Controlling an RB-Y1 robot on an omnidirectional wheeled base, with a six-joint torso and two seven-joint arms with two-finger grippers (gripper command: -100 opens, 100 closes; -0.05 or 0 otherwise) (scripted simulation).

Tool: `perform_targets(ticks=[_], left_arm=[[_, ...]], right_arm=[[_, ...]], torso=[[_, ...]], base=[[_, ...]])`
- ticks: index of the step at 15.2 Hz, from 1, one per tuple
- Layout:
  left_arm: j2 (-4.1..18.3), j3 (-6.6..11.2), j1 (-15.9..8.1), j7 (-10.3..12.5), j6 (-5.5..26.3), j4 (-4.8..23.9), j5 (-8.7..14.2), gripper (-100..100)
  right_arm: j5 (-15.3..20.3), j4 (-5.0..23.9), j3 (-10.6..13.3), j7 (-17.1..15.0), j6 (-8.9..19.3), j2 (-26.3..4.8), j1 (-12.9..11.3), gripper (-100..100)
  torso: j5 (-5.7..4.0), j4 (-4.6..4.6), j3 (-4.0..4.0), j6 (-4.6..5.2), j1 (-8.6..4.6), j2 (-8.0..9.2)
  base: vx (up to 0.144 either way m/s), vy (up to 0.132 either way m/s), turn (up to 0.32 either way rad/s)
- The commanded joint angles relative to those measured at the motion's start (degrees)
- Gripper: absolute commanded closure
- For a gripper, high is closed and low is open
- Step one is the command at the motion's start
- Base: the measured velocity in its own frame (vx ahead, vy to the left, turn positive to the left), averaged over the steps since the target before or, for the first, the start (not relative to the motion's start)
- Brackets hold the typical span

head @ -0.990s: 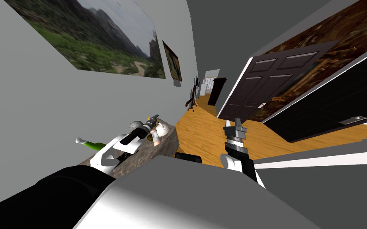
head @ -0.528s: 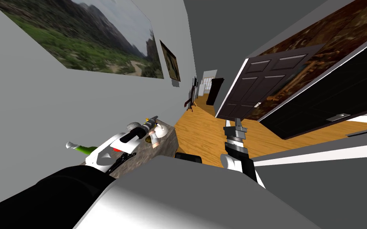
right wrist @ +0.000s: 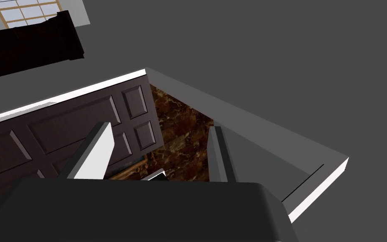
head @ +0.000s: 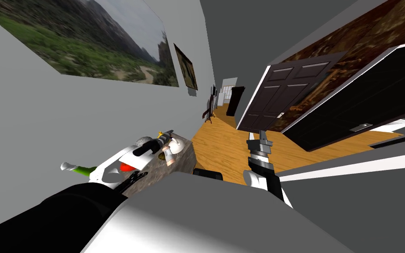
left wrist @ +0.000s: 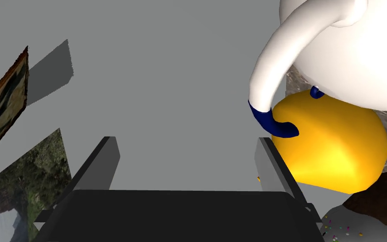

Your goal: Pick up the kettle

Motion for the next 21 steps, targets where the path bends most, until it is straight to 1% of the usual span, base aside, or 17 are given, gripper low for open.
perform_targets(ticks=[1,2,3,5,6,7,10,11,12,13,15,16,17,21], left_arm=[[0.6,0.11,0.5,0.2,1.7,-0.4,0.2,-100],[1.4,0.16,0.8,0.4,3.4,-0.6,0.4,-100],[1.4,0.16,0.8,0.4,3.4,-0.6,0.4,-100],[2.7,0.07,1.5,0.9,6.5,-1.2,1.0,-100],[2.7,0.07,1.5,0.9,6.5,-1.2,1.0,-100],[3.2,-0.07,1.9,1.1,7.9,-1.4,1.3,-100],[4.1,-0.92,3.0,1.5,10.7,-1.8,2.1,-100],[4.0,-1.82,3.9,1.7,11.6,-1.6,2.6,-100],[4.0,-0.82,3.3,1.5,10.6,-2.0,2.2,-100],[3.5,-1.33,3.0,1.2,9.9,-0.4,2.0,-100],[3.0,-1.77,2.4,0.8,8.8,1.4,1.6,-100],[3.3,-1.41,2.9,1.1,9.5,0.3,1.9,-100],[3.3,-1.46,2.8,1.0,9.3,0.5,1.9,100],[3.2,-1.49,2.8,1.1,9.3,0.6,1.9,100]], right_arm=[[0.0,0.0,0.0,0.0,0.0,0.0,0.0,0],[0.0,0.0,0.0,0.0,0.0,0.0,0.0,0],[0.0,0.0,0.0,0.0,0.0,0.0,0.0,0],[0.0,0.0,0.0,0.0,0.0,0.0,0.0,0],[0.0,0.0,0.0,0.0,0.0,0.0,0.0,0],[0.0,0.0,0.0,0.0,0.0,0.0,0.0,0],[0.0,0.0,0.0,0.0,0.0,0.0,0.0,0],[0.0,0.0,0.0,0.0,0.0,0.0,0.0,0],[0.0,0.0,0.0,0.0,0.0,0.0,0.0,0],[0.0,0.0,0.0,0.0,0.0,0.0,0.0,0],[0.0,0.0,0.0,0.0,0.0,0.0,0.0,0],[0.0,0.0,0.0,0.0,0.0,0.0,0.0,0],[0.0,0.0,0.0,0.0,0.0,0.0,0.0,0],[0.0,0.0,0.0,0.0,0.0,0.0,0.0,0]], torso=[[0.00,0.00,0.00,0.00,0.00,0.00],[0.00,0.00,0.00,-0.01,0.00,0.00],[0.00,0.00,0.00,0.00,-0.01,-0.01],[0.00,0.00,0.00,0.00,-0.01,-0.01],[0.00,-0.01,-0.02,0.01,-0.01,-0.03],[0.00,-0.01,-0.02,0.00,-0.01,-0.04],[0.00,-0.02,-0.05,0.00,-0.02,-0.08],[0.00,-0.02,-0.06,0.00,-0.02,-0.10],[0.00,-0.03,-0.06,-0.01,-0.01,-0.10],[0.00,-0.02,-0.04,-0.01,-0.01,-0.06],[0.01,-0.01,-0.03,0.01,-0.02,-0.05],[0.01,-0.01,-0.04,0.01,-0.01,-0.06],[0.00,-0.01,-0.02,-0.01,-0.02,-0.04],[-0.09,0.03,0.04,0.02,-0.12,0.06]], base=[[0.023,0.008,-0.045],[0.022,0.007,-0.053],[0.020,0.007,-0.045],[0.026,0.005,-0.072],[0.033,0.009,-0.059],[0.031,0.008,-0.038],[0.043,0.005,-0.065],[0.044,0.009,-0.042],[0.024,0.007,-0.011],[0.022,0.004,-0.041],[0.030,0.004,-0.080],[0.020,0.005,-0.031],[0.007,0.002,-0.001],[0.001,0.000,0.003]])
